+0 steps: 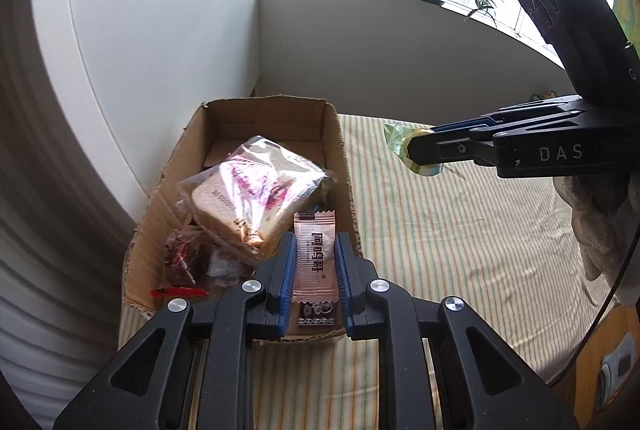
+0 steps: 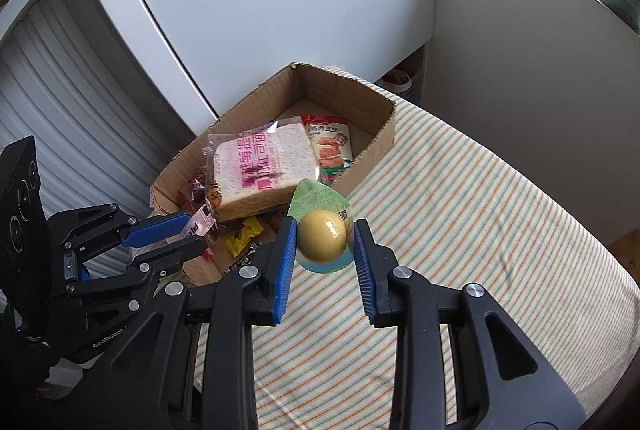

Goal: Organize snacks
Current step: 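Carry the yellow ball candy and pink wrapper over the box with both grippers, then open both grippers to release the candies into the box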

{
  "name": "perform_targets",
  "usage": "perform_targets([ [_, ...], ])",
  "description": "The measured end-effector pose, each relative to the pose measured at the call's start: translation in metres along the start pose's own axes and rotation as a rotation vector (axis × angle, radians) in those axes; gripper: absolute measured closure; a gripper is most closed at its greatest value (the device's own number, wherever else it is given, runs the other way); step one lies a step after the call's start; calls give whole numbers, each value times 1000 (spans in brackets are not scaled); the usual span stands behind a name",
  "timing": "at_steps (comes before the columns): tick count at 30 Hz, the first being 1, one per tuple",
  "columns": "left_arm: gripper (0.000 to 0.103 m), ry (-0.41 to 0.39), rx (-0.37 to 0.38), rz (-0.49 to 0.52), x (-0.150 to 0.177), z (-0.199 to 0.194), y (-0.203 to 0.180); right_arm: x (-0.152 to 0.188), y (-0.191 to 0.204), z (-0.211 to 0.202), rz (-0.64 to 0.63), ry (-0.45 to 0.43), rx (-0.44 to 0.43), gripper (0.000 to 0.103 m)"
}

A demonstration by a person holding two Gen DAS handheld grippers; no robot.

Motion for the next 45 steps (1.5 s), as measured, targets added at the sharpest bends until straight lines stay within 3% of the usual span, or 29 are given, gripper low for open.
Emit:
perform_targets([
  [10, 85, 5, -32, -52, 10, -3, 41, -3, 50, 31, -30, 39, -44, 73],
  [24, 84, 3, -29, -110, 7, 4, 66, -3, 64, 43, -40, 59, -32, 71],
  [26, 84, 1, -33, -111, 6, 3, 67, -5, 63, 44, -37, 53, -24, 53],
  [27, 84, 0, -33, -112, 6, 3, 68, -6, 63, 43, -37, 47, -19, 49],
  [33, 81, -8, -36, -116, 5, -1, 70, -7, 65, 36, -47, 33, -7, 47],
  [37, 77, -16, -42, -114, 5, -4, 71, -7, 63, 30, -52, 11, 17, 30],
  [40, 77, -19, -43, -111, 6, -7, 68, -6, 59, 27, -43, 6, 28, 29],
  [42, 72, -24, -48, -110, 6, -9, 67, -4, 57, 25, -37, 2, 38, 29],
  [43, 64, -30, -49, -109, 6, -11, 66, -2, 56, 23, -37, -1, 42, 29],
  [45, 62, -41, -54, -102, 6, -16, 63, 2, 55, 20, -33, -14, 48, 29],
])
Point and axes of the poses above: each gripper's, at about its wrist camera, not at the fingertips, and z roughly the way its jaws point, y to its left, x to its underside, the point moved 10 cm from there along z, roughly the way its jaws point, and after that the axes turned 4 degrees about z, right-handed, at the moved point
